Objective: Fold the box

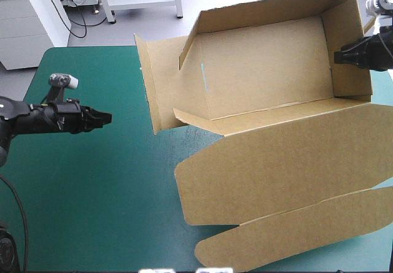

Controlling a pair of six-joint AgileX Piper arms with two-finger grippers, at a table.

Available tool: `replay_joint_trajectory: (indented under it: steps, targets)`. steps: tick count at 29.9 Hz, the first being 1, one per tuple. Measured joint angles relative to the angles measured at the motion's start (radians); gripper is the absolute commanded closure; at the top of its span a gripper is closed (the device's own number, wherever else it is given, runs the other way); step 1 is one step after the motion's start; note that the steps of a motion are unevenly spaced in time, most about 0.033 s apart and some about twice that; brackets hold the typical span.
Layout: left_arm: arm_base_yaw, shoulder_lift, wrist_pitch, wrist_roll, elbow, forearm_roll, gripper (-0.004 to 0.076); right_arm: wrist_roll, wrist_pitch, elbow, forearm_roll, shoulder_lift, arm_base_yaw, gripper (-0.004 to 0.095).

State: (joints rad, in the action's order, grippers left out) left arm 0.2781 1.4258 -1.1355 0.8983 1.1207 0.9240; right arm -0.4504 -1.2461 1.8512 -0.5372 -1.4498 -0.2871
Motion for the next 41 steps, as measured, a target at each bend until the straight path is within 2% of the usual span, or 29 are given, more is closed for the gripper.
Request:
replay_joint_trajectory:
  steps: [5,9,13,17,20,21,24,32,41]
  targets:
    - [0.019,0.047,0.034,0.155,-0.183,0.089,0.0711,-0.007,0.0,-0.027,-0.042,0.001,0.0,0.0928]
    - [0.02,0.088,0.056,0.222,-0.258,0.231,0.071,-0.018,0.0,-0.03,-0.061,0.001,0.0,0.0927]
    - [0.023,0.131,0.011,0.319,-0.279,0.442,0.0668,-0.021,0.0,-0.032,-0.068,0.001,0.0,0.0927]
    - [0.023,0.154,-0.024,0.373,-0.279,0.591,0.0504,-0.023,0.0,-0.032,-0.068,0.001,0.001,0.0927]
    - [0.008,0.156,-0.024,0.38,-0.279,0.633,0.0289,-0.023,0.0,-0.032,-0.046,0.001,0.019,0.0927]
    - [0.0,0.156,-0.026,0.381,-0.279,0.638,0.0183,-0.023,0.0,-0.032,-0.035,0.001,0.03,0.0927]
    - [-0.03,0.156,-0.026,0.384,-0.279,0.646,0.0002,-0.023,0.0,-0.032,-0.013,0.001,0.07,0.0927]
    - [-0.121,0.156,-0.026,0.386,-0.279,0.707,-0.0006,-0.015,0.026,-0.032,0.006,0.001,0.159,0.0925]
    - [-0.196,0.135,-0.025,0.387,-0.228,0.716,-0.0004,0.057,0.064,-0.032,0.144,-0.02,0.236,0.0925]
